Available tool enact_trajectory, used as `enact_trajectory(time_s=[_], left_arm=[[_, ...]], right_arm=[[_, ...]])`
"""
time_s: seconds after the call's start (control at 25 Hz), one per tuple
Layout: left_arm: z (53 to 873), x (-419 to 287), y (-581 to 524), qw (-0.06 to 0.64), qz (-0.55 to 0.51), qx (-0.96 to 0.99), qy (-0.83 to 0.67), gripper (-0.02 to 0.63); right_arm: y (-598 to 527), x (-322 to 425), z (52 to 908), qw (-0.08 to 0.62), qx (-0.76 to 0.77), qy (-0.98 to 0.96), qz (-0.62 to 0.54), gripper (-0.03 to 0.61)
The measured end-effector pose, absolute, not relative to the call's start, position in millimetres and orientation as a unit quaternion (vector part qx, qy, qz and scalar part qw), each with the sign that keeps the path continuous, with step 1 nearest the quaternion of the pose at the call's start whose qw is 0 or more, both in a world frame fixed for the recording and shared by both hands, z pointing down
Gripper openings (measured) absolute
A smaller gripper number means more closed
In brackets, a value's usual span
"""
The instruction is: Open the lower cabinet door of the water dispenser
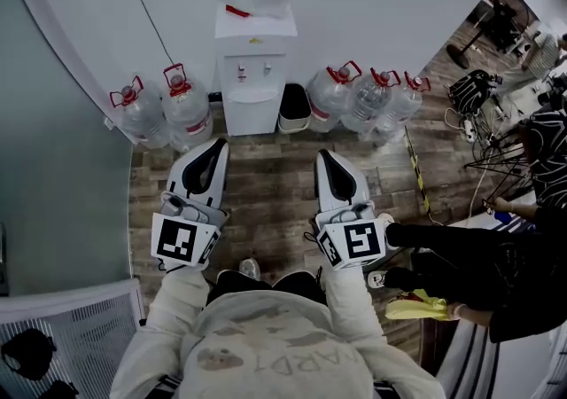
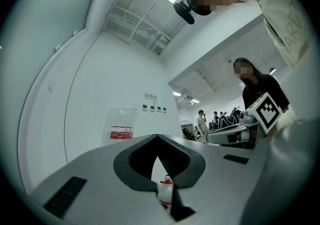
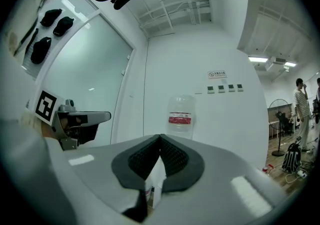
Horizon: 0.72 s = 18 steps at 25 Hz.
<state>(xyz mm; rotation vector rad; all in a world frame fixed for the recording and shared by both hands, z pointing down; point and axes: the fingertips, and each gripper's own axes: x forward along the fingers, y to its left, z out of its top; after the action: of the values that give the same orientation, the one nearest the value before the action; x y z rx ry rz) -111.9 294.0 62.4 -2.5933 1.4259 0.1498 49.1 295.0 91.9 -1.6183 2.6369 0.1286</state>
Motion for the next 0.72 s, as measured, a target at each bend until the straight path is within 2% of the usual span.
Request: enact_trajectory(time_s=[0.72], left_arm=[[70.9,-110.7,182.1,0.086,0.057,-0.865,0.490,0.003]], right_arm=[[178.7,52.3,102.0,0.011,-0.511,0.858,0.044,0.009]])
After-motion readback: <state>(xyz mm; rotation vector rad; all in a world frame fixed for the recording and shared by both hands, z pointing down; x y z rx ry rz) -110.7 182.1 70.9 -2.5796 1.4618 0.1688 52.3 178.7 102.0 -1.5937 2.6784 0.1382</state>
